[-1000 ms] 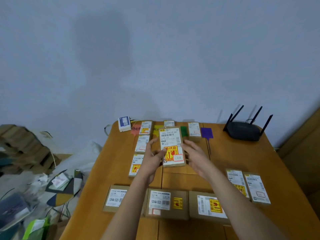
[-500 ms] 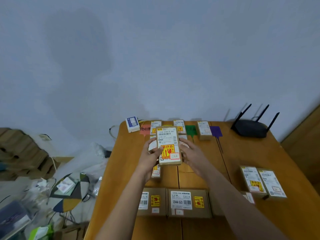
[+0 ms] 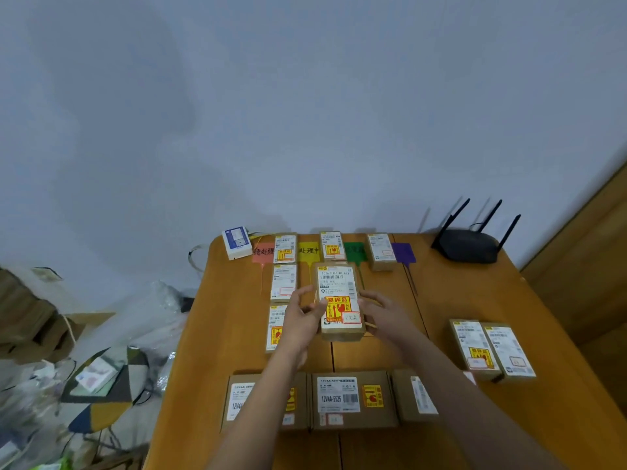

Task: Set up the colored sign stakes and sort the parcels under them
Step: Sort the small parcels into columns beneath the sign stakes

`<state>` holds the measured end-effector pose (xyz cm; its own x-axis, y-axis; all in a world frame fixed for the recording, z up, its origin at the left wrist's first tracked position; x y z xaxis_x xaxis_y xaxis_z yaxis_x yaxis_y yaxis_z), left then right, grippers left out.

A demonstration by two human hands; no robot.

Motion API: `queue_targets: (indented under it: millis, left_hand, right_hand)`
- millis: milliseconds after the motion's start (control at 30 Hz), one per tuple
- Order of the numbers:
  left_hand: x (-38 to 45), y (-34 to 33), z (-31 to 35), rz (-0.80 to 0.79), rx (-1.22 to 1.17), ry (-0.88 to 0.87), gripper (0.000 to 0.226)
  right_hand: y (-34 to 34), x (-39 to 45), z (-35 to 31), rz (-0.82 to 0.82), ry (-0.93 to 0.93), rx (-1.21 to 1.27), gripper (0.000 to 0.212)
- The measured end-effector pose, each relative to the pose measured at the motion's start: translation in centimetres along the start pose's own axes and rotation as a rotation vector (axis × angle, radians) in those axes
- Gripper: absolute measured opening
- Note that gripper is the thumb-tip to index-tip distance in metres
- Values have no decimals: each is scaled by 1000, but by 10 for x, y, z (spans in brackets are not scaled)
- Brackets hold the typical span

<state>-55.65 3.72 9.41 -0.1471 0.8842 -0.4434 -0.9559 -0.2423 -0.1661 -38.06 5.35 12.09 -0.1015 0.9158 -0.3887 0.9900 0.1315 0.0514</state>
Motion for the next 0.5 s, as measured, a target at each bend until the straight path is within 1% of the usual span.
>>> queue_targets:
  millis: [200, 367, 500]
  left_hand:
    - [7, -68, -17, -5, 11, 48, 38]
    - [17, -138, -33, 65, 8, 88, 37]
    - [31, -192, -42, 83, 29, 119, 36]
  right_hand:
    - [65, 21, 13, 7, -36, -34, 28]
    - [136, 44, 19, -34, -72, -54, 32]
    - [183, 62, 15, -58, -114, -78, 35]
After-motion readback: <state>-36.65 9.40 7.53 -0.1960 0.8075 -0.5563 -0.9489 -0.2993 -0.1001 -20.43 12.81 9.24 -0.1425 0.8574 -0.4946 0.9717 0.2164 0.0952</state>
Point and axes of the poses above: each hand's wrist, its own x-axis towards the middle knuckle, its own y-axis out of the back of the hand, z = x × y, the point moved 5 cm from there along x, towards the middle knuckle, and after that the axes turned 5 degrees about y, right-handed, at the moved point
